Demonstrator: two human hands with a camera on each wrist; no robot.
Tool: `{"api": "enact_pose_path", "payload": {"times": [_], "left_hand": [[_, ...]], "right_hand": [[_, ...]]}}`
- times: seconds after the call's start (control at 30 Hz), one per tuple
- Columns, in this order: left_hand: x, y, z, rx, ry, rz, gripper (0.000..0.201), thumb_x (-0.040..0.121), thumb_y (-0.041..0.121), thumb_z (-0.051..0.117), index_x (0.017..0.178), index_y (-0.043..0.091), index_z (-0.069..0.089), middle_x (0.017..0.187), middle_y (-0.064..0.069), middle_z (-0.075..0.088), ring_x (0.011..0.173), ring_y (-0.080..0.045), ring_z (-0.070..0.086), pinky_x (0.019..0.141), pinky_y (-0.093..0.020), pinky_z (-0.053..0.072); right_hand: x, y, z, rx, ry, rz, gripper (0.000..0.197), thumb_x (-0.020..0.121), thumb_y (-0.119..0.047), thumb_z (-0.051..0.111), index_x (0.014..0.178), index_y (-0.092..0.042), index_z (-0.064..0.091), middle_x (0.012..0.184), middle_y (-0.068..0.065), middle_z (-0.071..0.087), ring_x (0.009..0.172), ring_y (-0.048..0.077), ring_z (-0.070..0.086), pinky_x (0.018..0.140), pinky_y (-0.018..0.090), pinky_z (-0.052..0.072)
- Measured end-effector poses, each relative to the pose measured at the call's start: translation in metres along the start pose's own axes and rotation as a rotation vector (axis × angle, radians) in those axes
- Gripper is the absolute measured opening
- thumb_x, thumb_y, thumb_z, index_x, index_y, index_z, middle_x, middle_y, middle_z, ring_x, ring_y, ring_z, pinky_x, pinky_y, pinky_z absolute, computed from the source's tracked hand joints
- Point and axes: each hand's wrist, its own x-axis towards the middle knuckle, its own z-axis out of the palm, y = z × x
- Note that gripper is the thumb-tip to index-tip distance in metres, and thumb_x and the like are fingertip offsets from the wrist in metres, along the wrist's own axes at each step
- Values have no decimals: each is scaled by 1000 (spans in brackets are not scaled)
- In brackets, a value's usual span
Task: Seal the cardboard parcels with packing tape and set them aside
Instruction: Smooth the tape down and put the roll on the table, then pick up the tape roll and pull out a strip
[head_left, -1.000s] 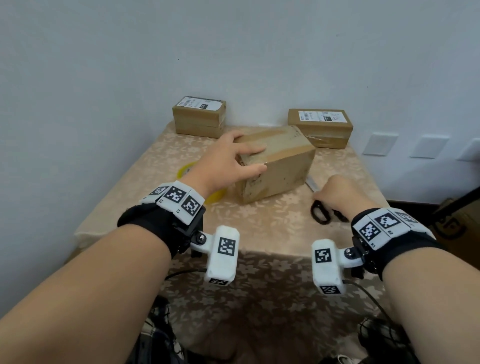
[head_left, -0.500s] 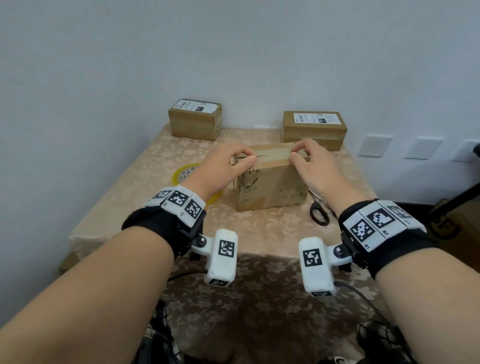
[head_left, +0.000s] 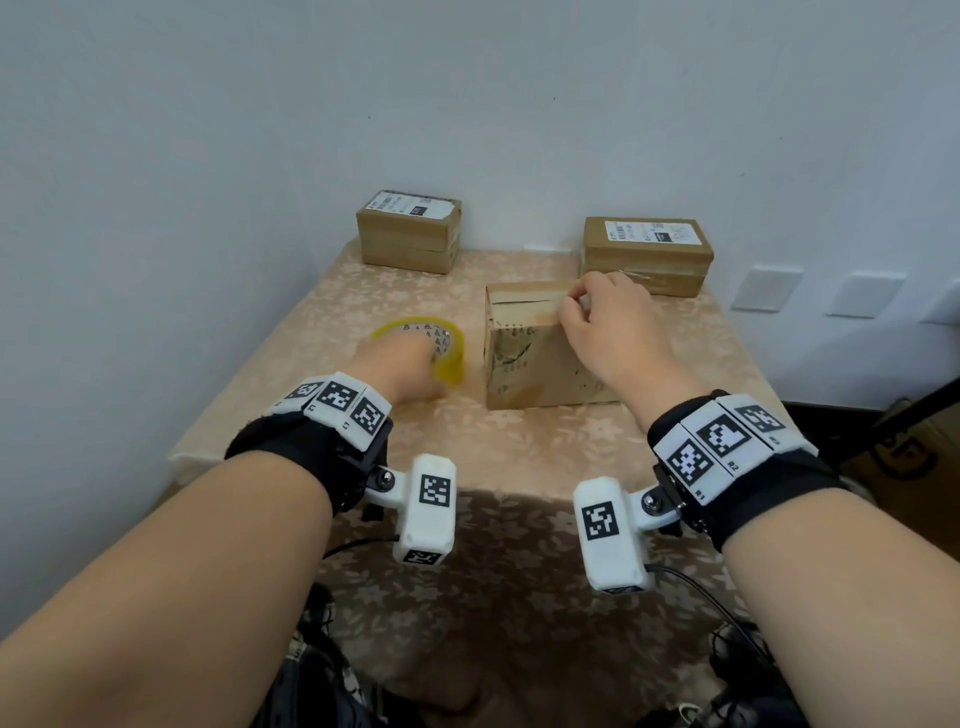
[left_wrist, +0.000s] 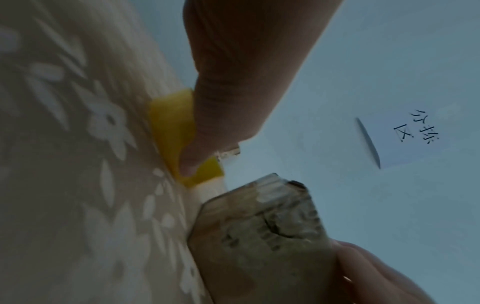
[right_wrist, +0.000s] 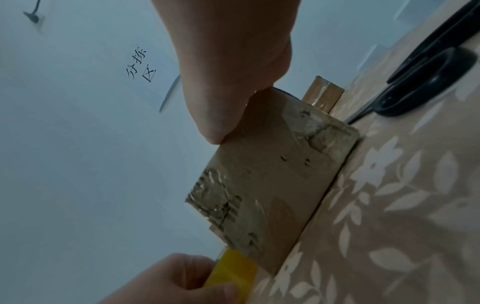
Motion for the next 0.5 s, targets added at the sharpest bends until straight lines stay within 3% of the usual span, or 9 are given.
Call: {"api": "enact_pose_path", "payload": {"times": [0.1, 0.17, 0.23, 0.3, 0.37, 0.43, 0.5], "left_hand": [[9, -5, -6, -244, 213, -14, 25, 88, 37, 59, 84, 12, 57, 79, 0, 46, 90, -28, 54, 85, -41, 42], [11, -4, -20, -632, 436, 65, 27, 87, 35, 64, 85, 8, 60, 75, -2, 52, 77, -24, 55, 72, -35, 42], [4, 6, -41, -1080, 584, 175, 19, 87, 26, 67, 91, 8, 66, 74, 4, 61, 69, -8, 58, 67, -24, 45], [-6, 24, -58, -1330, 561, 267, 12, 88, 18, 66, 98, 12, 69, 84, 7, 69, 77, 0, 64, 75, -18, 50], [-10, 41, -66, -1495, 434, 375, 13, 90, 16, 64, 102, 13, 68, 96, -3, 72, 92, -13, 66, 89, -32, 52], [-12, 58, -68, -1571, 298, 428, 19, 95, 21, 56, 108, 9, 63, 107, -11, 67, 98, -18, 64, 90, -34, 53], [-11, 70, -69, -1586, 250, 376, 30, 97, 34, 47, 111, 8, 53, 115, -11, 61, 100, -14, 63, 87, -31, 54]], "right_hand": [[4, -3, -2, 75, 5, 41, 32, 97, -33, 42, 116, -13, 60, 115, 5, 60, 110, 25, 53, 94, 37, 42], [7, -9, -10, 265, 21, 49, 34, 98, -34, 45, 122, -13, 58, 123, 1, 59, 116, 18, 52, 97, 29, 39], [9, -19, -21, 510, -16, 48, 37, 98, -36, 47, 129, -15, 56, 128, -5, 57, 120, 10, 50, 99, 24, 37], [10, -28, -30, 679, -80, 20, 42, 97, -39, 49, 135, -19, 52, 135, -9, 53, 125, 4, 45, 104, 23, 34], [12, -35, -35, 796, -105, -47, 43, 96, -36, 54, 136, -20, 50, 134, -10, 53, 124, 0, 45, 104, 20, 35], [13, -40, -38, 873, -44, -132, 31, 95, -25, 57, 125, -17, 56, 117, -10, 62, 107, -4, 55, 93, 14, 42], [14, -39, -44, 837, 39, -171, 18, 95, -17, 57, 112, -14, 63, 96, -9, 64, 86, -2, 58, 79, 14, 45]]}}
